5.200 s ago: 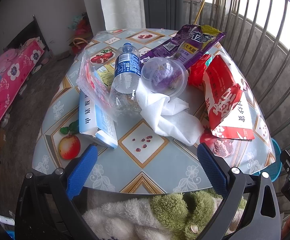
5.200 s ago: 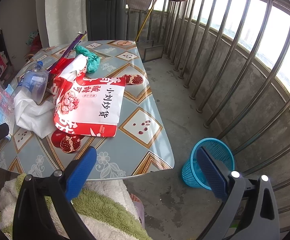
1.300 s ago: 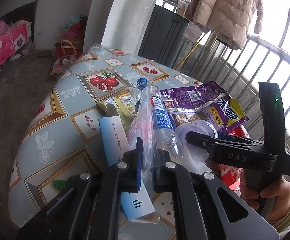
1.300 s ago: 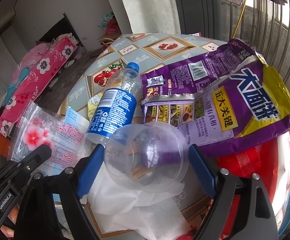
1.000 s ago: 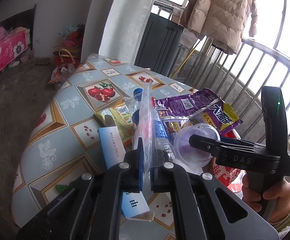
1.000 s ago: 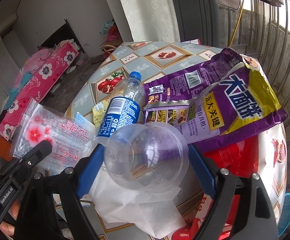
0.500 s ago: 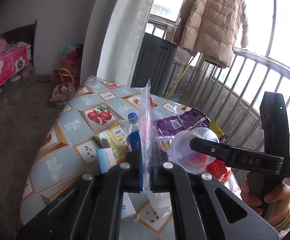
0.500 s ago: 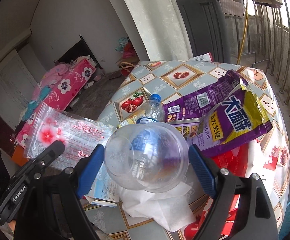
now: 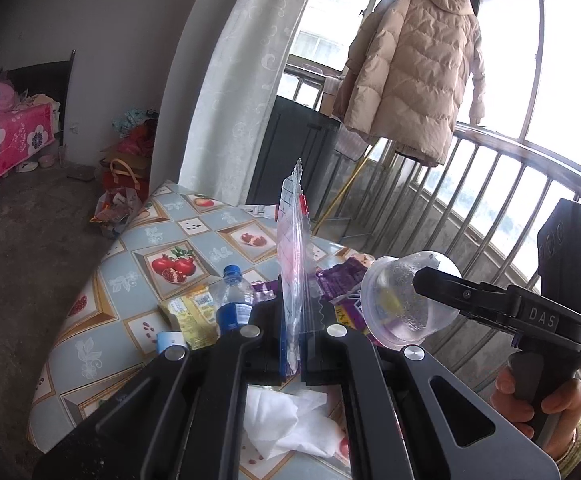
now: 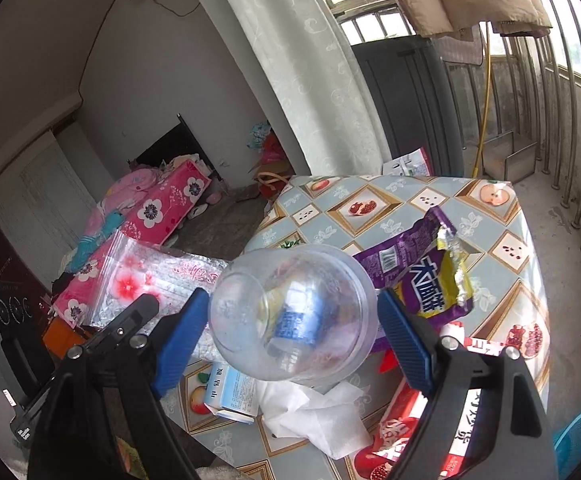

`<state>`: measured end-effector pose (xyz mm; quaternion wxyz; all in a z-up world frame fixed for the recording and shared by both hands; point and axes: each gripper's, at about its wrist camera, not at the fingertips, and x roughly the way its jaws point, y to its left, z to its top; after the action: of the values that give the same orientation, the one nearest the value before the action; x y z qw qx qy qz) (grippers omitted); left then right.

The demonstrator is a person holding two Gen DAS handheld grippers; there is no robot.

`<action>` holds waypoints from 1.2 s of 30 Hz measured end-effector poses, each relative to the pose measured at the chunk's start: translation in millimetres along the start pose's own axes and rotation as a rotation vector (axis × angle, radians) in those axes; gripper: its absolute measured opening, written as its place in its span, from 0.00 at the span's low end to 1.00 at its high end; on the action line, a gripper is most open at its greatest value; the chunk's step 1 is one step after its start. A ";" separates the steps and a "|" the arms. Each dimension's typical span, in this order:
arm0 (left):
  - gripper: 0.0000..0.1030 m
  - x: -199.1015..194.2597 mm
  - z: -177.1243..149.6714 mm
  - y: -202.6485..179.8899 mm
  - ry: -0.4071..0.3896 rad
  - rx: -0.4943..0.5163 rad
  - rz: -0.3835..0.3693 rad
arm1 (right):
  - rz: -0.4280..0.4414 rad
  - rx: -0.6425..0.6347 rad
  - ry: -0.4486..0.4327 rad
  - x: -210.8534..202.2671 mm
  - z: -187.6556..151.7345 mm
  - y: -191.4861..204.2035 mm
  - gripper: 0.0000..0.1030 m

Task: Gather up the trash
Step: 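Lift the plastic bag and clear cup and carry both toward the blue wastebasket, then open both tools over the blue wastebasket to drop bag and cup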

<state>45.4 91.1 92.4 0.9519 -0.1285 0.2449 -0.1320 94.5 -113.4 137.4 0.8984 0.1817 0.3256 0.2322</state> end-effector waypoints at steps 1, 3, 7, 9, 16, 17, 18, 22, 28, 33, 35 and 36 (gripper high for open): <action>0.02 2.5 1.0 -6.1 0.005 0.005 -0.018 | -0.012 0.007 -0.015 -9.6 0.6 -4.5 0.81; 0.02 9.1 2.6 -20.9 0.018 0.022 -0.058 | -0.042 0.027 -0.043 -27.7 1.0 -16.2 0.81; 0.02 24.9 4.2 -54.8 0.050 0.060 -0.147 | -0.109 0.088 -0.094 -65.1 -1.1 -46.9 0.81; 0.02 35.7 3.6 -73.3 0.077 0.074 -0.195 | -0.144 0.124 -0.120 -82.9 -4.6 -63.8 0.81; 0.02 79.9 -5.6 -145.7 0.220 0.137 -0.363 | -0.299 0.289 -0.220 -146.1 -36.3 -136.4 0.81; 0.02 86.6 -9.6 -157.8 0.246 0.149 -0.389 | -0.325 0.318 -0.234 -154.9 -42.9 -148.1 0.81; 0.02 93.3 -13.3 -170.0 0.274 0.159 -0.414 | -0.354 0.350 -0.251 -165.6 -50.3 -159.8 0.81; 0.02 121.7 -35.3 -225.8 0.392 0.203 -0.529 | -0.461 0.493 -0.296 -204.3 -83.0 -209.4 0.81; 0.03 176.1 -99.1 -312.7 0.641 0.258 -0.647 | -0.612 0.721 -0.328 -253.1 -145.2 -285.5 0.81; 0.03 218.6 -154.5 -367.6 0.818 0.284 -0.686 | -0.627 0.968 -0.360 -276.3 -195.7 -344.4 0.81; 0.03 231.5 -174.2 -381.2 0.859 0.308 -0.677 | -0.659 1.031 -0.375 -281.6 -210.2 -362.8 0.81; 0.03 237.4 -184.1 -386.0 0.875 0.314 -0.669 | -0.687 1.061 -0.373 -284.1 -217.8 -372.0 0.81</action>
<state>81.2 -376.4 -46.8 0.6758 0.0106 0.5397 -0.5018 -133.3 -534.6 -55.3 0.7512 0.5228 0.2743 -0.2952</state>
